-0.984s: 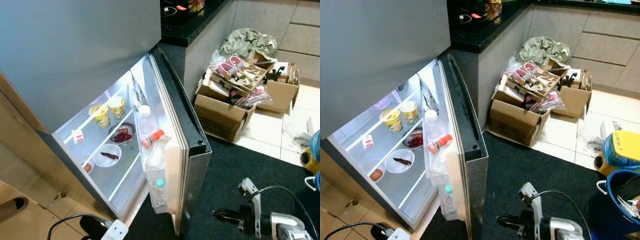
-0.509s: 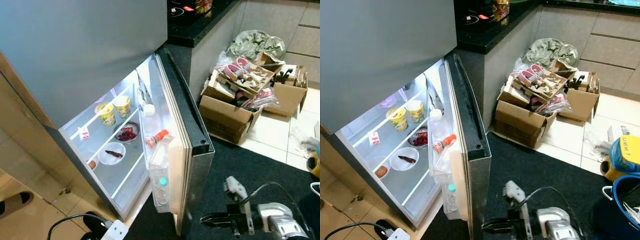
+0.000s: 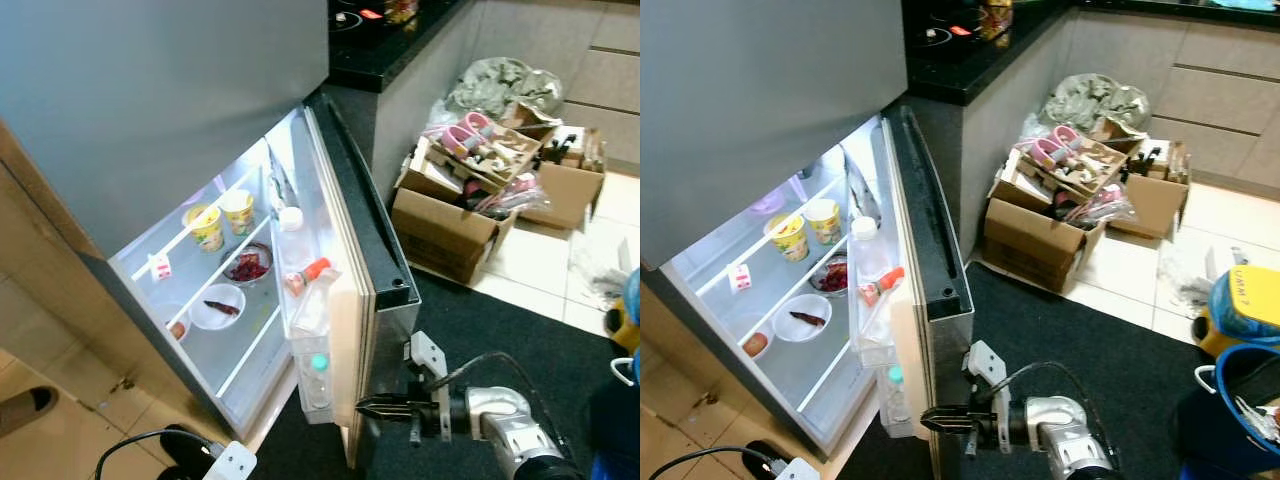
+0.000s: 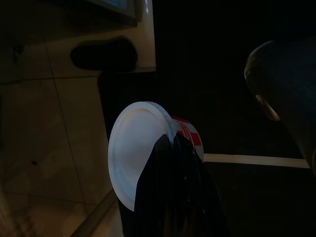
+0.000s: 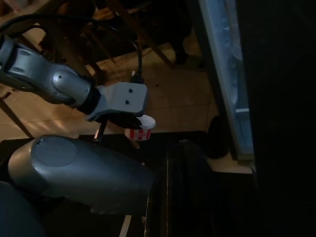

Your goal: Restocking fridge

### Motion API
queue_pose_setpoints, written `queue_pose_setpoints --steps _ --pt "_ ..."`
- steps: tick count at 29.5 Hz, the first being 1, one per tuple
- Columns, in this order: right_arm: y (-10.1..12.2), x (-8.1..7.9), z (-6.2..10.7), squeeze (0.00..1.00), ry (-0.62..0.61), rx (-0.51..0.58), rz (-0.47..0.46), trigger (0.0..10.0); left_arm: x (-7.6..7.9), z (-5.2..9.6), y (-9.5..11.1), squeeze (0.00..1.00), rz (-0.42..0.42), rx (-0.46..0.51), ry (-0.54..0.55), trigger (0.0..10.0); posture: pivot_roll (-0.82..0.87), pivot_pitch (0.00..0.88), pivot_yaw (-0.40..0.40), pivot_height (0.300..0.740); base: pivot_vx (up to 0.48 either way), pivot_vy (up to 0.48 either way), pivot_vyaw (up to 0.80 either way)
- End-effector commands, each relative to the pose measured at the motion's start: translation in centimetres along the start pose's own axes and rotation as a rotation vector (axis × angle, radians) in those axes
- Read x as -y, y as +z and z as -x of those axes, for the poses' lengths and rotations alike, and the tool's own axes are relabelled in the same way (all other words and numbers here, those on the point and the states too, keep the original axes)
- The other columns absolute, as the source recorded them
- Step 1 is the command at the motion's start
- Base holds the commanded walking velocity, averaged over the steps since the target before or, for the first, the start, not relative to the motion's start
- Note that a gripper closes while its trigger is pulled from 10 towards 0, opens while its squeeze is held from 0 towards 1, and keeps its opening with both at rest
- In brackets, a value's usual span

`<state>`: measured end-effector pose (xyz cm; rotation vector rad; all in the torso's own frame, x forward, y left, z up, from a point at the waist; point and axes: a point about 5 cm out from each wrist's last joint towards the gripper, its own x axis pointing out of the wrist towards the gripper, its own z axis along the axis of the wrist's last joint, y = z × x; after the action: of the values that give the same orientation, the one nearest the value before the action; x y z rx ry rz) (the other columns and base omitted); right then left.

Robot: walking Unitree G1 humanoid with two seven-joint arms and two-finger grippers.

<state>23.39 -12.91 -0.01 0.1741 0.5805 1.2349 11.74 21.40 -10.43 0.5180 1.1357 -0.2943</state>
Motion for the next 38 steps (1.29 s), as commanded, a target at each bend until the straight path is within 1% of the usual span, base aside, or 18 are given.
queue_pose_setpoints --steps 1,5,7,8,11,13,14,16,18,20,21,25,26,28,29,31,35,38 --pt "1.4 1.5 0.1 0.0 -0.154 0.074 0.002 10.0 0.4 0.1 -0.5 0.0 0.012 -0.017 -0.007 10.0 -0.04 0.0 0.011 0.74 0.0 0.0 0.0" --pt "1.0 2.4 0.9 0.0 -0.29 0.13 -0.042 10.0 0.2 0.1 -0.8 0.0 0.02 -0.022 -0.003 10.0 -0.04 0.011 0.017 0.74 0.0 0.0 0.0" --pt "1.0 2.4 0.9 0.0 -0.29 0.13 -0.042 10.0 0.2 0.1 -0.8 0.0 0.02 -0.022 -0.003 10.0 -0.04 0.011 0.017 0.74 0.0 0.0 0.0" --pt "0.9 2.8 1.5 0.0 -0.34 0.16 -0.066 10.0 0.2 0.1 -0.9 0.0 0.017 -0.024 -0.004 10.0 -0.04 0.015 0.018 0.74 0.0 0.0 0.0" --pt "0.9 3.2 2.1 0.0 -0.386 0.191 -0.092 10.0 0.2 0.2 -0.9 0.0 0.015 -0.024 -0.004 10.0 -0.04 0.004 0.009 0.74 0.0 0.0 0.0" --pt "0.4 4.0 4.3 0.0 -0.489 0.266 -0.175 10.0 0.1 0.1 -0.8 0.0 0.029 -0.021 0.0 10.0 -0.04 0.018 0.012 0.74 0.0 0.0 0.0" --pt "0.4 4.0 4.3 0.0 -0.489 0.266 -0.175 10.0 0.1 0.1 -0.8 0.0 0.029 -0.021 0.0 10.0 -0.04 0.018 0.012 0.74 0.0 0.0 0.0" --pt "-0.8 4.4 6.6 0.0 -0.573 0.284 -0.232 10.0 0.3 0.1 -0.7 0.0 0.029 -0.018 -0.003 10.0 -0.04 0.015 0.012 0.74 0.0 0.0 0.0" --pt "-0.8 4.4 6.6 0.0 -0.573 0.284 -0.232 10.0 0.3 0.1 -0.7 0.0 0.029 -0.018 -0.003 10.0 -0.04 0.015 0.012 0.74 0.0 0.0 0.0" --pt "-2.2 4.6 8.4 0.0 -0.668 0.276 -0.283 10.0 0.6 0.1 -0.6 0.0 0.023 -0.018 -0.01 10.0 -0.05 0.011 0.009 0.74 0.0 0.0 0.0" --pt "-2.2 4.6 8.4 0.0 -0.668 0.276 -0.283 10.0 0.6 0.1 -0.6 0.0 0.023 -0.018 -0.01 10.0 -0.05 0.011 0.009 0.74 0.0 0.0 0.0" --pt "-5.5 4.4 11.4 0.0 -0.898 0.264 -0.422 10.0 0.7 0.0 -0.2 0.0 0.026 -0.007 -0.011 10.0 -0.04 0.008 0.005 0.74 0.0 0.0 0.0" --pt "-5.5 4.4 11.4 0.0 -0.898 0.264 -0.422 10.0 0.7 0.0 -0.2 0.0 0.026 -0.007 -0.011 10.0 -0.04 0.008 0.005 0.74 0.0 0.0 0.0" --pt "-6.8 4.1 13.1 0.0 -1.026 0.271 -0.48 10.0 0.7 0.0 -0.2 0.0 0.015 -0.006 -0.016 10.0 -0.05 0.02 0.01 0.74 0.0 0.0 0.0" --pt "-6.8 4.1 13.1 0.0 -1.026 0.271 -0.48 10.0 0.7 0.0 -0.2 0.0 0.015 -0.006 -0.016 10.0 -0.05 0.02 0.01 0.74 0.0 0.0 0.0" --pt "-7.9 3.9 14.8 0.0 -1.162 0.27 -0.528 10.0 0.7 0.0 -0.3 0.0 0.012 -0.01 -0.016 10.0 -0.05 0.018 0.012 0.74 0.0 0.0 0.0" --pt "-9.0 3.5 15.9 0.0 -1.264 0.243 -0.561 10.0 0.7 0.0 -0.4 0.0 0.014 -0.013 -0.015 10.0 -0.05 0.018 0.012 0.74 0.0 0.0 0.0" --pt "-9.5 3.2 15.9 0.0 -1.291 0.218 -0.578 10.0 0.7 0.0 -0.4 0.0 0.015 -0.012 -0.014 10.0 -0.05 0.016 0.014 0.74 0.0 0.0 0.0"
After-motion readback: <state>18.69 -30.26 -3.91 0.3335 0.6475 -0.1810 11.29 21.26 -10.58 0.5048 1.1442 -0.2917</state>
